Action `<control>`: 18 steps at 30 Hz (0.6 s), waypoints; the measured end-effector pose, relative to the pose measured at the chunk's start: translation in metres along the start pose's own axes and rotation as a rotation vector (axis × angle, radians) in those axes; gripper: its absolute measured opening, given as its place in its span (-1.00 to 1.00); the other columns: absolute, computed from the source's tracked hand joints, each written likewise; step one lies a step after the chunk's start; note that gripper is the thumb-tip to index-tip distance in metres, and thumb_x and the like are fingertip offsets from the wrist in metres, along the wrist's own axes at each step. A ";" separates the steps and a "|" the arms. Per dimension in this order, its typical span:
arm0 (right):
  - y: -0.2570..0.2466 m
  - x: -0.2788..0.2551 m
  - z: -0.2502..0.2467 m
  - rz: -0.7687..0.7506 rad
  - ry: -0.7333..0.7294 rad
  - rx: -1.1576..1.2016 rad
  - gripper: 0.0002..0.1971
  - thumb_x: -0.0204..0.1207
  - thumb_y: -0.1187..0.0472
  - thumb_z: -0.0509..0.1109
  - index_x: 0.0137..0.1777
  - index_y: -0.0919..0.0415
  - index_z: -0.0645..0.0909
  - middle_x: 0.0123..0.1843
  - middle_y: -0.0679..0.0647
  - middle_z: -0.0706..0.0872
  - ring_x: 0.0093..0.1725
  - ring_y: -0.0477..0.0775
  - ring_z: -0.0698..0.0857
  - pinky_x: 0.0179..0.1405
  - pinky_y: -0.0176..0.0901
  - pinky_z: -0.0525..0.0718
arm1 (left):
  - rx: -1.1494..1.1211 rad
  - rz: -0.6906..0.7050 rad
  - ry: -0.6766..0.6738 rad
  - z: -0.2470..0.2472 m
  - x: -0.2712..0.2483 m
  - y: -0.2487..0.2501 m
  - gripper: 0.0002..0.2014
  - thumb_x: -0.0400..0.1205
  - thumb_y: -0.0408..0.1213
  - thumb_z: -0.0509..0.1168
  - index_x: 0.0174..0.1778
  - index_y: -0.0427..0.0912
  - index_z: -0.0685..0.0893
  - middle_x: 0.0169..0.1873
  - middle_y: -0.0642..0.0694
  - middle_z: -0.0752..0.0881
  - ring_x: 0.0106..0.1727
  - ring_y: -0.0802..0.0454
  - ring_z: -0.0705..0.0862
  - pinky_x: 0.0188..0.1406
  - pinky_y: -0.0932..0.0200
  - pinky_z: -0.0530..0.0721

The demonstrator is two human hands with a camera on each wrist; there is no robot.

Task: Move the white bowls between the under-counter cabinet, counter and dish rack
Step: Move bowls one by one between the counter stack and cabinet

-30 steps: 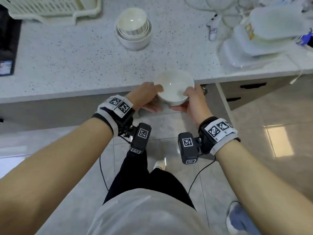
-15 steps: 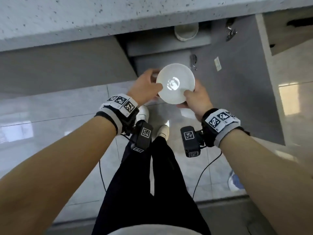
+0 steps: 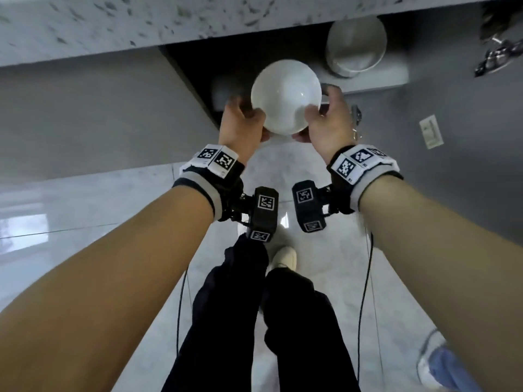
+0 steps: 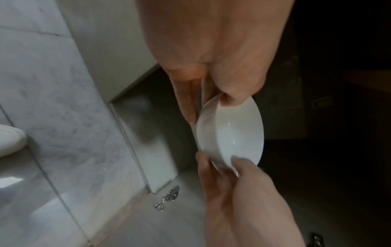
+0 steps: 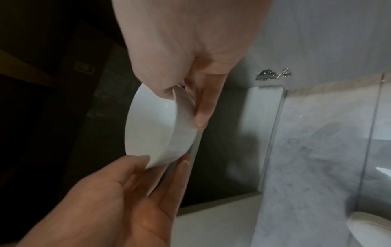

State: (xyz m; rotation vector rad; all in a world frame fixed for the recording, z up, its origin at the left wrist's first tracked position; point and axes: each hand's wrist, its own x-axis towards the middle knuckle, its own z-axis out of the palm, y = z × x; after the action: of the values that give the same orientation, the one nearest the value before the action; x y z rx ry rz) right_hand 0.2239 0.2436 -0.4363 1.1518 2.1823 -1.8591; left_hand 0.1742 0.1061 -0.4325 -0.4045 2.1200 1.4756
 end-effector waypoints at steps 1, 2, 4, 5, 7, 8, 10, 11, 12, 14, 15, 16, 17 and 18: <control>-0.001 0.018 0.009 -0.009 0.004 0.023 -0.62 0.62 0.30 0.25 0.43 0.19 0.42 0.23 0.18 0.63 0.03 0.19 0.76 -0.35 -0.04 0.86 | -0.017 0.017 0.025 0.004 0.014 0.000 -0.66 0.66 -0.35 0.26 0.37 -0.22 0.53 0.06 -0.12 0.76 -0.11 -0.05 0.83 -0.26 0.09 0.85; -0.001 0.028 0.012 -0.004 0.007 0.051 -0.62 0.61 0.32 0.24 0.42 0.22 0.42 0.25 0.20 0.64 0.07 0.24 0.76 -0.36 -0.03 0.85 | -0.037 0.019 0.019 0.007 0.017 0.002 -0.71 0.67 -0.34 0.26 0.32 -0.21 0.56 0.04 -0.13 0.77 -0.08 -0.07 0.82 -0.19 0.03 0.86; -0.003 0.055 0.025 0.001 0.028 0.083 -0.65 0.61 0.35 0.23 0.39 0.24 0.43 0.26 0.26 0.65 0.12 0.32 0.75 -0.39 -0.05 0.84 | -0.114 0.004 -0.040 0.012 0.034 0.003 -0.68 0.64 -0.34 0.28 0.32 -0.18 0.56 0.07 -0.16 0.78 0.07 -0.18 0.80 0.01 -0.18 0.82; -0.004 0.066 0.028 0.009 0.041 0.083 -0.67 0.61 0.37 0.21 0.36 0.22 0.44 0.26 0.26 0.65 0.13 0.34 0.74 -0.39 -0.04 0.84 | -0.133 0.000 -0.086 0.014 0.040 0.002 -0.58 0.58 -0.32 0.31 0.38 -0.16 0.54 0.12 -0.16 0.78 0.13 -0.20 0.78 0.07 -0.24 0.80; -0.004 0.082 0.034 0.034 0.028 0.090 -0.70 0.61 0.38 0.18 0.29 0.13 0.46 0.27 0.21 0.63 0.19 0.35 0.70 -0.30 0.11 0.85 | -0.080 0.012 -0.150 0.013 0.053 -0.001 -0.39 0.43 -0.21 0.32 0.48 -0.09 0.50 0.23 -0.16 0.76 0.22 -0.20 0.74 0.14 -0.28 0.77; -0.005 0.087 0.034 0.041 0.017 0.098 -0.70 0.61 0.38 0.17 0.27 0.11 0.47 0.28 0.20 0.62 0.22 0.37 0.68 -0.25 0.21 0.85 | -0.050 0.018 -0.174 0.014 0.060 -0.002 -0.33 0.39 -0.18 0.30 0.51 -0.06 0.47 0.28 -0.15 0.73 0.27 -0.19 0.72 0.21 -0.27 0.74; -0.005 0.092 0.034 0.015 0.016 0.081 -0.67 0.61 0.37 0.17 0.30 0.07 0.48 0.25 0.17 0.63 0.19 0.39 0.70 -0.23 0.32 0.83 | 0.018 0.022 -0.209 0.014 0.068 -0.003 -0.28 0.40 -0.14 0.28 0.57 0.03 0.40 0.36 -0.12 0.68 0.33 -0.18 0.68 0.30 -0.25 0.68; -0.006 0.095 0.033 -0.021 0.024 0.056 -0.63 0.61 0.37 0.16 0.36 0.06 0.47 0.22 0.15 0.64 0.11 0.36 0.73 -0.26 0.34 0.83 | 0.031 0.022 -0.216 0.014 0.072 -0.004 -0.29 0.44 -0.15 0.28 0.60 0.08 0.37 0.35 -0.10 0.68 0.31 -0.16 0.67 0.31 -0.23 0.68; -0.006 0.097 0.033 -0.058 0.025 0.043 -0.59 0.61 0.37 0.15 0.41 0.03 0.45 0.20 0.16 0.65 -0.01 0.33 0.76 -0.29 0.36 0.82 | 0.025 0.011 -0.215 0.014 0.073 -0.004 -0.31 0.51 -0.19 0.30 0.62 0.10 0.34 0.32 -0.07 0.67 0.26 -0.12 0.68 0.30 -0.21 0.69; -0.008 0.101 0.035 -0.090 -0.005 0.066 -0.59 0.62 0.38 0.12 0.38 -0.04 0.42 0.10 0.31 0.67 -0.26 0.33 0.67 -0.31 0.42 0.77 | -0.021 -0.018 -0.187 0.013 0.079 -0.008 -0.33 0.59 -0.28 0.31 0.65 0.09 0.32 0.21 -0.05 0.65 0.13 -0.04 0.69 0.26 -0.16 0.73; -0.009 0.103 0.036 -0.071 -0.022 0.091 -0.65 0.63 0.39 0.12 0.33 0.02 0.41 -0.01 0.39 0.64 -0.33 0.32 0.58 -0.34 0.37 0.74 | -0.042 -0.026 -0.178 0.013 0.082 -0.009 -0.32 0.60 -0.31 0.32 0.66 0.08 0.32 0.23 -0.06 0.64 0.11 -0.02 0.69 0.25 -0.14 0.74; -0.011 0.102 0.038 -0.032 -0.036 0.126 -0.74 0.65 0.40 0.12 0.26 0.12 0.41 -0.13 0.39 0.59 -0.37 0.28 0.52 -0.40 0.22 0.71 | -0.052 -0.036 -0.179 0.012 0.082 -0.010 -0.33 0.62 -0.34 0.32 0.66 0.07 0.31 0.30 -0.06 0.62 0.13 -0.01 0.69 0.25 -0.12 0.74; -0.012 0.102 0.039 0.017 -0.041 0.161 -0.83 0.66 0.41 0.14 0.18 0.21 0.39 -0.21 0.34 0.52 -0.40 0.23 0.49 -0.45 0.05 0.64 | -0.056 -0.039 -0.182 0.012 0.080 -0.010 -0.34 0.64 -0.38 0.30 0.67 0.05 0.31 0.37 -0.06 0.59 0.16 -0.01 0.68 0.25 -0.10 0.74; -0.012 0.100 0.039 0.059 -0.040 0.185 -0.89 0.66 0.42 0.16 0.12 0.26 0.38 -0.22 0.30 0.48 -0.43 0.18 0.49 -0.49 -0.07 0.58 | -0.041 -0.033 -0.188 0.011 0.077 -0.009 -0.35 0.65 -0.41 0.27 0.67 0.03 0.30 0.38 -0.07 0.58 0.15 -0.01 0.68 0.25 -0.10 0.74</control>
State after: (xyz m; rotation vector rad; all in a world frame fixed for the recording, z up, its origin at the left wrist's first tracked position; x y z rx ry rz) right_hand 0.1292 0.2594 -0.4857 1.1825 1.9675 -2.0753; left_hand 0.1184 0.1174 -0.4866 -0.3013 1.9302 1.4791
